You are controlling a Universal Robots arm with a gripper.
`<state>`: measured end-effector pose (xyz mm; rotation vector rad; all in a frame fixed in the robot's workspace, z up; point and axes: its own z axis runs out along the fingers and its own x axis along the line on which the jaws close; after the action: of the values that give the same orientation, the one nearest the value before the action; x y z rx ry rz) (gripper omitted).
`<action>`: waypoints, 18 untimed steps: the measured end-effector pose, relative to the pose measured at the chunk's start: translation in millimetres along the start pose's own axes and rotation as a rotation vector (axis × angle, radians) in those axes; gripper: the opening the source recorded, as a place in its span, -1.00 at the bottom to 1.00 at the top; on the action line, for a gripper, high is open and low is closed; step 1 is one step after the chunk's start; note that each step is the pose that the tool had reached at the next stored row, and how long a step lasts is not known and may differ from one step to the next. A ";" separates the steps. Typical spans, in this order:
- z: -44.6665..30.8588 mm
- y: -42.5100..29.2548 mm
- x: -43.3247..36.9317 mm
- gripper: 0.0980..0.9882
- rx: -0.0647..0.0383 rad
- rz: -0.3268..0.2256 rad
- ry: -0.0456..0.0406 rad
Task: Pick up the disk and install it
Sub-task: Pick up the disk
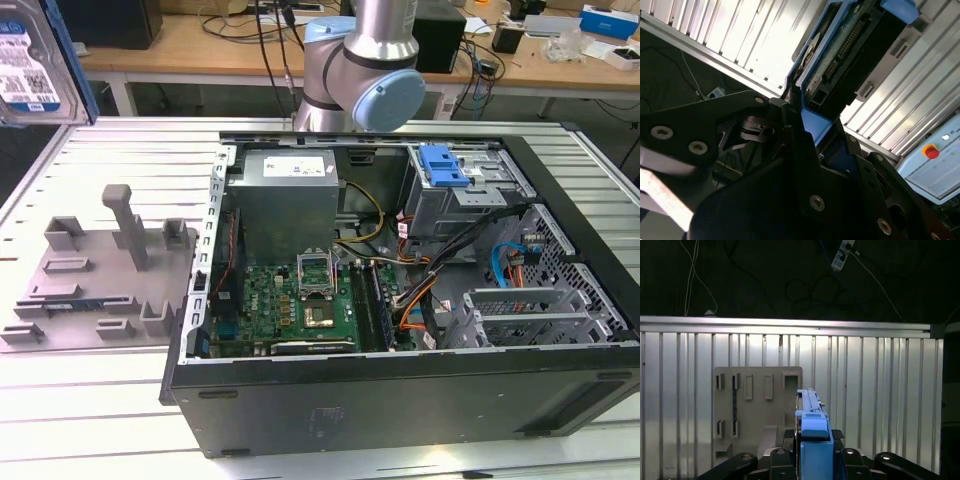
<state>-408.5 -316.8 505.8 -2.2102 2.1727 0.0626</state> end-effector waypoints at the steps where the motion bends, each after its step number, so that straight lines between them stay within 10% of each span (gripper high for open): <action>1: -0.2 0.0 0.0 -0.40 0.000 0.000 -0.0008; 8: -0.5 -2.2 4.9 -0.40 0.000 0.000 -0.0012; 18: -2.2 -17.4 34.9 -0.40 -0.005 0.000 -0.0013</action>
<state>-390.5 -351.4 506.0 -2.2118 2.1745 0.0693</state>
